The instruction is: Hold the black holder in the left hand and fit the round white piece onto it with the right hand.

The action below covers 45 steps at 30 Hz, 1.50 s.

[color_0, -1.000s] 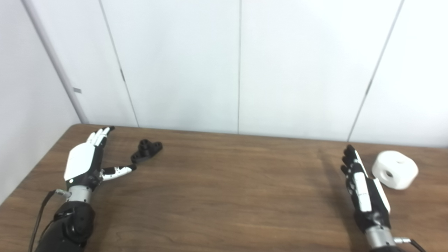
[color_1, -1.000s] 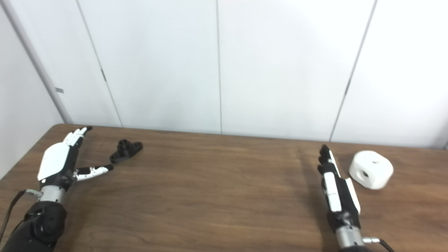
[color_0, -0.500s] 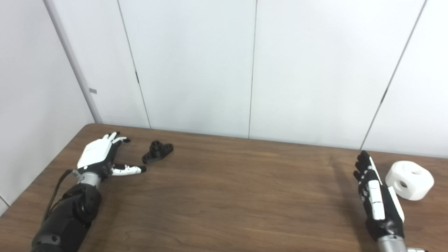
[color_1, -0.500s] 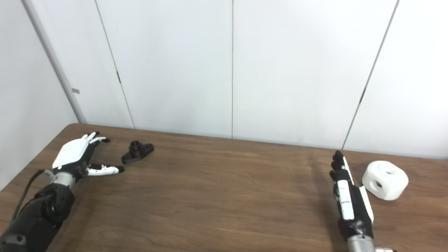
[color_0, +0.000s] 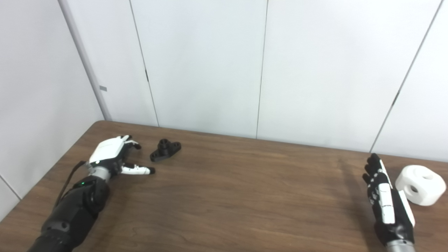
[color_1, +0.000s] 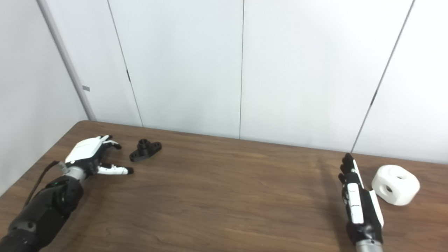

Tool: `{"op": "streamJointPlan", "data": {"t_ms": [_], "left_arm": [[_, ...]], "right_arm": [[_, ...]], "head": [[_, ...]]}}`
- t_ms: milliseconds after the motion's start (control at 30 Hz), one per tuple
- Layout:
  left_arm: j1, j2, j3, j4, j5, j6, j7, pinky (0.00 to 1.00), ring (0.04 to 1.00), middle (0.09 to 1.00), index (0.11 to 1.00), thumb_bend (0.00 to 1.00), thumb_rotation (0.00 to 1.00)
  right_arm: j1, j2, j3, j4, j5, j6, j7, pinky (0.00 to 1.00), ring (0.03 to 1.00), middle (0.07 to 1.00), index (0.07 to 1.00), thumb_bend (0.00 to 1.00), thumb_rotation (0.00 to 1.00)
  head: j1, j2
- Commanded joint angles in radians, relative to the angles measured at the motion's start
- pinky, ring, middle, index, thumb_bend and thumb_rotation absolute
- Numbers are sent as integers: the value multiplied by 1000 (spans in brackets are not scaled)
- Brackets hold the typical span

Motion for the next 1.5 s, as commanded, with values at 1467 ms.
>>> {"op": "streamJointPlan", "data": {"t_ms": [1467], "left_arm": [[-161, -44, -109, 102, -11, -70, 25, 1000, 1000, 955, 764, 1000, 528]], "right_arm": [[59, 28, 8, 1, -15, 16, -19, 1000, 1000, 1000, 1000, 410, 1000]], "head": [[-35, 13]]}}
